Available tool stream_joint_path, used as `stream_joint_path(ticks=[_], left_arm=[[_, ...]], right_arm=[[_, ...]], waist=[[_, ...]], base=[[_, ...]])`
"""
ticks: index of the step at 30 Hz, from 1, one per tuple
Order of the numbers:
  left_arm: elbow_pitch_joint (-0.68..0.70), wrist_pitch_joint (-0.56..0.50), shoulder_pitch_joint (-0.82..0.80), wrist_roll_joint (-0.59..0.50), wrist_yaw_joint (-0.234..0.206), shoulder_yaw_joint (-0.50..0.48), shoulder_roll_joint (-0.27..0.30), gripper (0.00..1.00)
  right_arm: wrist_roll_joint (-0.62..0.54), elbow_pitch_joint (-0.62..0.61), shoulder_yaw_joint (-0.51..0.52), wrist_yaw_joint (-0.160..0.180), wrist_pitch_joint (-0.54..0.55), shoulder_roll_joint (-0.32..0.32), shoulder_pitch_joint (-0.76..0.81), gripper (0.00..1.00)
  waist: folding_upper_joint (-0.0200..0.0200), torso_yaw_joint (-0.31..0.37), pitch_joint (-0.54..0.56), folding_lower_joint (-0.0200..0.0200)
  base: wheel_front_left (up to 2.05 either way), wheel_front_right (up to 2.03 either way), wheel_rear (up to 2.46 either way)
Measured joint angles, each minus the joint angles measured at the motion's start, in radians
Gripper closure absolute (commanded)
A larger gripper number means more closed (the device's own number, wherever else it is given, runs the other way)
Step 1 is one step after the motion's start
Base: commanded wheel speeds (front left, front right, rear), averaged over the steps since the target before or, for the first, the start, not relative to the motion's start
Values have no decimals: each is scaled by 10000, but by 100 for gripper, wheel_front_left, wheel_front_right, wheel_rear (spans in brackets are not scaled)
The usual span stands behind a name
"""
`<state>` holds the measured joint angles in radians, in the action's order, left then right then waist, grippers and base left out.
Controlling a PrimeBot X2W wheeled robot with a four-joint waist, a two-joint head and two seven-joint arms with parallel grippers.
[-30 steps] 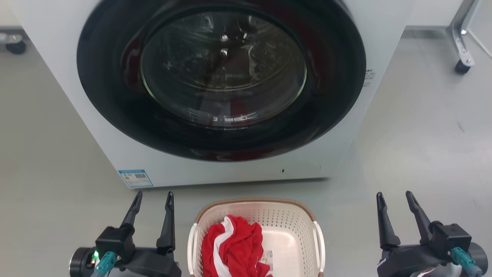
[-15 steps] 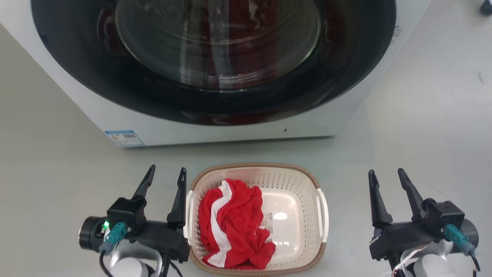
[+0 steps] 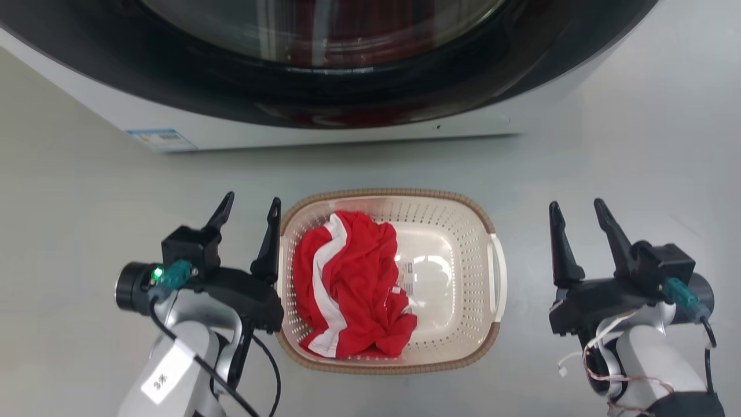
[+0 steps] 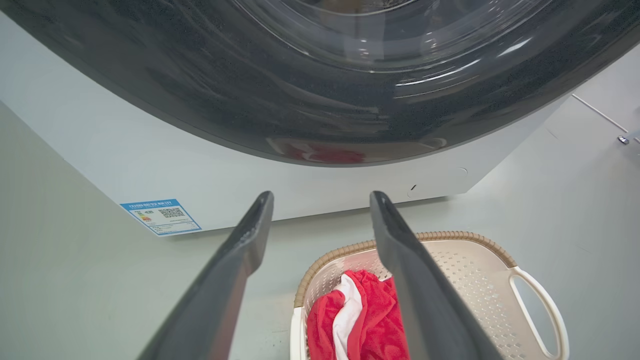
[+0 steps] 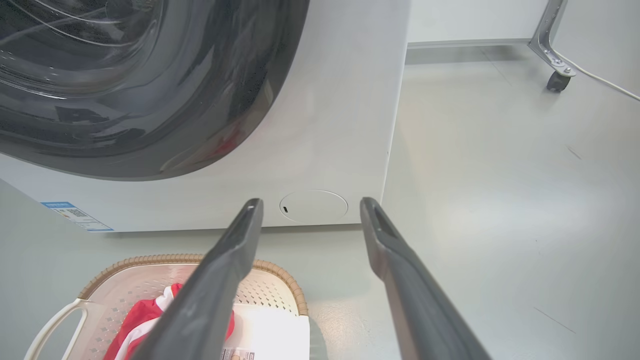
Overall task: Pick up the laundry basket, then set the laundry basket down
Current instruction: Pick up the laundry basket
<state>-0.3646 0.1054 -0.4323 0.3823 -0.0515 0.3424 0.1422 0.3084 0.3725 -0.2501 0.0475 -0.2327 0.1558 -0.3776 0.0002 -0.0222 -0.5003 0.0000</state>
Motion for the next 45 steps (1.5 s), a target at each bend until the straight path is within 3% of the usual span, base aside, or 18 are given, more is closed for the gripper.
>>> stream_joint_path(ticks=[19,45], left_arm=[[-2585,-610,-1732,462,792,6,-207,0],[-5405,-953,-3011,890,1534,56,-255,0]], right_arm=[[-4,2019,-364,-393,464,-343,-1708,0],[115,4169,-844,-978,654,-692,-2902,0]], waist=[[0,-43,-2374,2],[-1,202,-3849,1]], base=[[0,0,0],[0,0,0]])
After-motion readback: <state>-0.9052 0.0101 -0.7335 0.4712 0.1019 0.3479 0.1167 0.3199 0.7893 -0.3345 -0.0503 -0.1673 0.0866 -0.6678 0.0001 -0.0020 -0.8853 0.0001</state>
